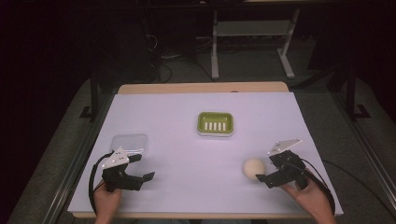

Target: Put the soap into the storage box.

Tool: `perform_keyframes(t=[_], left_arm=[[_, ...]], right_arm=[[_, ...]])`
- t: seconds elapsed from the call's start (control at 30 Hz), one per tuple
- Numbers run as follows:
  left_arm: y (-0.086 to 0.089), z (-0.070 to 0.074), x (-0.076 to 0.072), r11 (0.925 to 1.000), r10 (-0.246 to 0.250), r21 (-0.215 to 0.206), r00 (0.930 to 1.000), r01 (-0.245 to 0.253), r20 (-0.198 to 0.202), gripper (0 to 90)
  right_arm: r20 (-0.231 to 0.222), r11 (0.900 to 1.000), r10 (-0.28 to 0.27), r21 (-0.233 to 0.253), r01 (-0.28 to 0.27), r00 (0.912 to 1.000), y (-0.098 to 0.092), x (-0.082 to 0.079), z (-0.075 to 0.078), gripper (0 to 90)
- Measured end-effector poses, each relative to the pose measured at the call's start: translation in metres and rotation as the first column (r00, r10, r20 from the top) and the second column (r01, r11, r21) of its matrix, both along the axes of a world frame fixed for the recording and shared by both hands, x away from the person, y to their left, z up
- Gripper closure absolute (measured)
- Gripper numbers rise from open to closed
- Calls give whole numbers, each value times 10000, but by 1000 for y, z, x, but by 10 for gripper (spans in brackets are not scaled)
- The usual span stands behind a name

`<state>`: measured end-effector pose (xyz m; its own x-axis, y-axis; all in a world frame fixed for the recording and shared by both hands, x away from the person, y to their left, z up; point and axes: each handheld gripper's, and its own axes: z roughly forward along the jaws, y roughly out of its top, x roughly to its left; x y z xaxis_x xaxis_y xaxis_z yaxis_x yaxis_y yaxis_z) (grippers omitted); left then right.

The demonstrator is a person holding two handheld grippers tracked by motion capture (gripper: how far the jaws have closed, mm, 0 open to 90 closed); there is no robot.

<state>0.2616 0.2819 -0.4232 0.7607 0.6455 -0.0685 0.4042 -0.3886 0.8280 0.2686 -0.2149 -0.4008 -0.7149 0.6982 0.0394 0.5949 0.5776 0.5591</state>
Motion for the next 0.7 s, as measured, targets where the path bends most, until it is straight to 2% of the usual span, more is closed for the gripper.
perform_keyframes(t=[0.33, 0.43, 0.53, 0.7], left_arm=[[1, 1, 0, 10000, -19, 36, 10000, 19, 27, 129], [1, 1, 0, 10000, -16, 29, 10000, 16, 30, 129], [1, 1, 0, 10000, -22, 11, 10000, 22, 33, 129], [1, 1, 0, 10000, -37, 16, 10000, 36, 26, 129]], right_arm=[[-246, 9962, 334, -796, -352, 9991, 20, 13, -2, 150], [-295, 9962, 331, -799, -354, 9990, 22, 15, -3, 150], [-499, 9939, 406, -1010, -454, 9979, 29, 20, -7, 150], [-561, 9911, 441, -1228, -507, 9975, 35, 23, -11, 150]])
